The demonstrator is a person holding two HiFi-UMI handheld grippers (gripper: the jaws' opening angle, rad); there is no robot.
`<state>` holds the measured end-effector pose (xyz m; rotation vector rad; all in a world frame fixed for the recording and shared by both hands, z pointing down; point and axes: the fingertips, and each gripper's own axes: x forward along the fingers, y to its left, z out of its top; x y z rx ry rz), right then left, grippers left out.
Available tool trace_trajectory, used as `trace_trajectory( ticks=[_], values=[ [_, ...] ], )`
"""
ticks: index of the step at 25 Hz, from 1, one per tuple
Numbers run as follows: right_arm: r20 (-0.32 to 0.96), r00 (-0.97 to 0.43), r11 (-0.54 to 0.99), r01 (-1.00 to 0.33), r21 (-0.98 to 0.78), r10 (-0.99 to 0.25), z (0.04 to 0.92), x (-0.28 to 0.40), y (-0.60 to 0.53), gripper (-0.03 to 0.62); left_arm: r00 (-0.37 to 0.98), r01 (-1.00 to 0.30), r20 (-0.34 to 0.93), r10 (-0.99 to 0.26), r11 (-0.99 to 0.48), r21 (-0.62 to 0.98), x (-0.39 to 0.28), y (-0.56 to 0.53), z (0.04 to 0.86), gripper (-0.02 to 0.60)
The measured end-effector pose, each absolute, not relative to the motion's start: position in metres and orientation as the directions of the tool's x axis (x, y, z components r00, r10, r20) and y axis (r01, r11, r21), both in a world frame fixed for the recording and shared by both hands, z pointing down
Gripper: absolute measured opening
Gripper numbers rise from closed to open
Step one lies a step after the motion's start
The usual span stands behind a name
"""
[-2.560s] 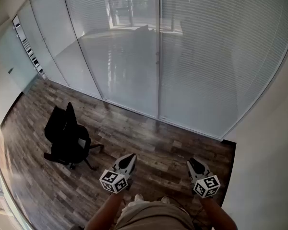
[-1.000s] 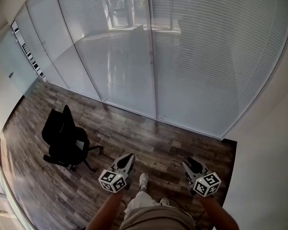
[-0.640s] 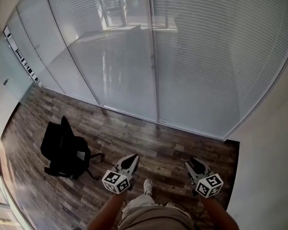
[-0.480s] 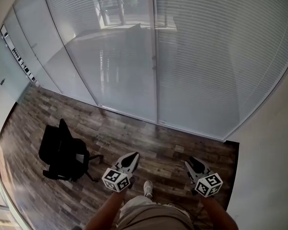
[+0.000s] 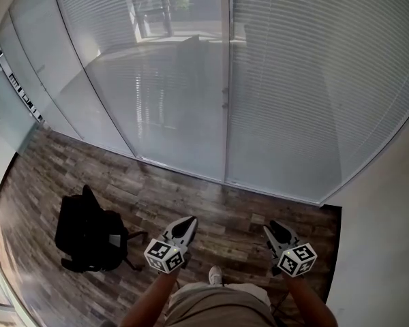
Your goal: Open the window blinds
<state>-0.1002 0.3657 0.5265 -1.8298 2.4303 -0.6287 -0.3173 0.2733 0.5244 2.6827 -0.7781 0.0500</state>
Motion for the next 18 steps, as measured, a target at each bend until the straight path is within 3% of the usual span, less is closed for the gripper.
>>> trace_trajectory(
  ticks=[18],
  values=[
    [0.236, -0.316, 0.234, -0.919, -0.318, -0.919, 0.531, -0.094, 0.317, 0.13, 0.834, -0.544, 0.117, -0.54, -0.767, 0.341, -0.32, 0.228, 0.527, 0.015]
  ],
)
